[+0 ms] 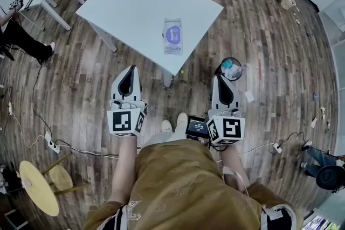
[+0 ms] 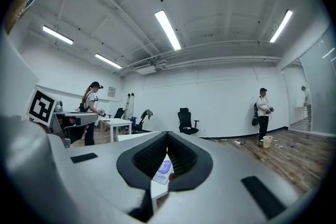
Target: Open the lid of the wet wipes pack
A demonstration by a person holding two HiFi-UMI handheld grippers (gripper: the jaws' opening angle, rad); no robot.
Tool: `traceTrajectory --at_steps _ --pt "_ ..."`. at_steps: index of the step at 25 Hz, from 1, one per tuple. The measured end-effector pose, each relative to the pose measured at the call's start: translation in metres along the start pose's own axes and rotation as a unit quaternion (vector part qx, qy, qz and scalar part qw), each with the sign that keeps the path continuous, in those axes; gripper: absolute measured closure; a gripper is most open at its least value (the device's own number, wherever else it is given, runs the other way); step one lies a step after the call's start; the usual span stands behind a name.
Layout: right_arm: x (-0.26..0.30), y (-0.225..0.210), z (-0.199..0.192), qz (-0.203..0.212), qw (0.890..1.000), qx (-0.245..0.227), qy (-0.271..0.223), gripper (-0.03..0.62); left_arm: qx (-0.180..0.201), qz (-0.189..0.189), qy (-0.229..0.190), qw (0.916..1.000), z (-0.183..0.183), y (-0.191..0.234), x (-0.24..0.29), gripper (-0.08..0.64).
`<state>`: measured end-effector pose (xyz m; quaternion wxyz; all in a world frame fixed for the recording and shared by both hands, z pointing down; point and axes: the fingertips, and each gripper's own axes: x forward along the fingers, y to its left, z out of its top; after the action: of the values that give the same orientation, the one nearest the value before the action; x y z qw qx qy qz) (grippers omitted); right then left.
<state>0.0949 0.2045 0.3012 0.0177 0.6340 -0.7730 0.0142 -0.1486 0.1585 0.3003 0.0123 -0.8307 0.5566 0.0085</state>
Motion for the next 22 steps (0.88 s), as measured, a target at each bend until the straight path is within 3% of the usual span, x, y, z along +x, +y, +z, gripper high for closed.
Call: traceTrajectory --at_steps 7,22 --pt "0.018 -0.007 -0.004 0.013 1.0 0.007 0.006 0.584 0.007 -0.001 0.007 0.9999 -0.001 -0.006 0.017 0.558" --pt "0.122 -0.039 0.001 0.041 0.999 0.005 -0.001 0.583 0.011 0.031 0.015 0.9994 -0.009 0.017 0.104 0.558"
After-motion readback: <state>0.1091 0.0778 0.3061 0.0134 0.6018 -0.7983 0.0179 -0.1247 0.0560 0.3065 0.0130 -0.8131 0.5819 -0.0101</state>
